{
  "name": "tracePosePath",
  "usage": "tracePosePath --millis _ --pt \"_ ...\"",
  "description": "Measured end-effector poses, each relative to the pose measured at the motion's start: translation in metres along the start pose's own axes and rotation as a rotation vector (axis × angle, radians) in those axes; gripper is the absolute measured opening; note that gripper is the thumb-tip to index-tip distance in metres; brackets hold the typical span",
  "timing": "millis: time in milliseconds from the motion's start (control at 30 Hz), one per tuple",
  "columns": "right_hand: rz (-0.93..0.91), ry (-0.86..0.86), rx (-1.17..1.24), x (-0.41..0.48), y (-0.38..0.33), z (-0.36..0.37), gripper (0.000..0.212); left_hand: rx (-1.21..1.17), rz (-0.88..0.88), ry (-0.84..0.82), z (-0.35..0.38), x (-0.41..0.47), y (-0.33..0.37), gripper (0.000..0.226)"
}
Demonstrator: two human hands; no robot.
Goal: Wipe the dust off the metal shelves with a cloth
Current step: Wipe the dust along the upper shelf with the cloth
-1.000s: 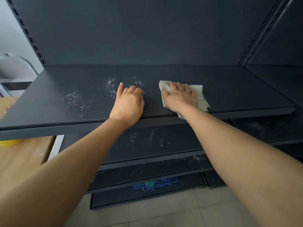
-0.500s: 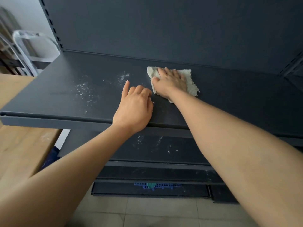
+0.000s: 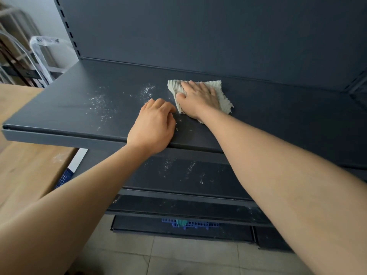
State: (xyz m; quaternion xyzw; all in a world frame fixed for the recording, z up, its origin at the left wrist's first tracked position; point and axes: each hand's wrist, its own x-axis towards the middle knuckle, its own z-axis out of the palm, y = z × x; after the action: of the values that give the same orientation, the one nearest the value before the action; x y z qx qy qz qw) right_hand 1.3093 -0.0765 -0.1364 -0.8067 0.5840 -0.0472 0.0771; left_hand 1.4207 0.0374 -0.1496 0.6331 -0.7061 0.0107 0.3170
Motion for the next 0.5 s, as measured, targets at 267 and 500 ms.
tracePosePath --millis 267,500 --pt "0.065 0.016 -0.002 -0.058 0.003 -0.002 0.056 -0.056 0.068 -0.03 -0.017 -0.011 0.003 0.03" --pt "0.178 0.008 -0.028 -0.074 -0.053 0.006 0.057 0.008 0.103 -0.028 -0.057 -0.037 -0.045 0.031"
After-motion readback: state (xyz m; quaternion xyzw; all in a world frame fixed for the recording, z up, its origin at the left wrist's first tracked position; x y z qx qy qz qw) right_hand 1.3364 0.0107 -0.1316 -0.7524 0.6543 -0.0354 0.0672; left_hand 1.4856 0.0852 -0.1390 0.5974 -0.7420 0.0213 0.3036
